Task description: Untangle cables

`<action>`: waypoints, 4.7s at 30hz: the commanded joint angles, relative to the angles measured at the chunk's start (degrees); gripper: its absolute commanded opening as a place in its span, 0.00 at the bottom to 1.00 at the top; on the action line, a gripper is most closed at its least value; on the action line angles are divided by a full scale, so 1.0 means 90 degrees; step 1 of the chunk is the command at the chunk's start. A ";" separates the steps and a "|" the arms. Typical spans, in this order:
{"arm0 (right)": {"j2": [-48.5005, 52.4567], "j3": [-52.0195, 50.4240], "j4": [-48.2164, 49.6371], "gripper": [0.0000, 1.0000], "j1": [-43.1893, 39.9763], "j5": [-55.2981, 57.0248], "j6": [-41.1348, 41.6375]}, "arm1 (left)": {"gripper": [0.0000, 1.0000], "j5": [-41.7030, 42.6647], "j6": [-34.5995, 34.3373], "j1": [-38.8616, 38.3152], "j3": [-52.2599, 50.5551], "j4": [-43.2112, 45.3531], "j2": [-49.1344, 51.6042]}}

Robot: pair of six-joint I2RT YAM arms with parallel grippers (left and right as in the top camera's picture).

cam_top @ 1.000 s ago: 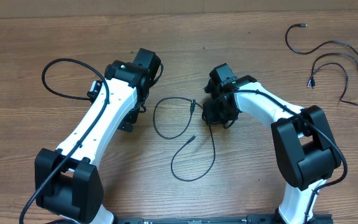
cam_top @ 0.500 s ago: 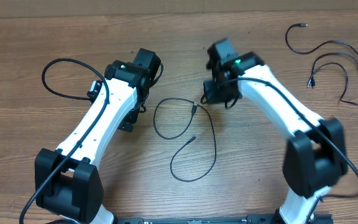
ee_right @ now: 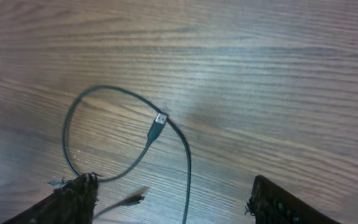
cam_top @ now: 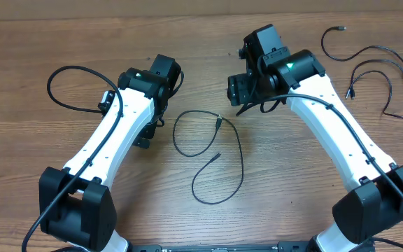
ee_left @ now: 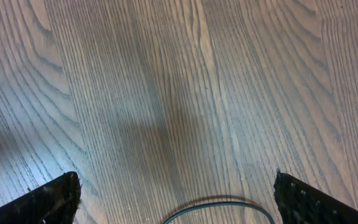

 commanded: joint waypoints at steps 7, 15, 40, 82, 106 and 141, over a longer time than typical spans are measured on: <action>0.0000 -0.0971 0.0010 0.78 0.0032 -0.0712 0.0262 | 0.99 -0.0151 0.0095 -0.0002 0.0070 -0.0024 0.0010; 0.0000 -0.2084 0.0036 0.75 0.0056 -0.1630 0.0240 | 1.00 -0.0151 0.0095 -0.0002 0.0070 -0.0022 0.0010; 0.0000 -0.3223 0.0284 0.76 0.1234 -0.0294 0.1673 | 1.00 -0.0151 0.0095 -0.0002 0.0070 -0.0022 0.0010; 0.0000 -0.4957 0.1889 0.04 0.1972 -0.0294 0.3172 | 1.00 -0.0151 0.0095 -0.0002 0.0070 -0.0022 0.0010; -0.0614 -0.1326 -0.0274 0.04 0.1666 0.3803 0.3169 | 1.00 -0.0151 0.0095 -0.0002 0.0070 -0.0022 0.0010; -0.0663 0.1647 0.0549 0.04 -0.4881 0.0818 0.1297 | 0.99 -0.0151 0.0095 -0.0002 0.0070 -0.0022 0.0010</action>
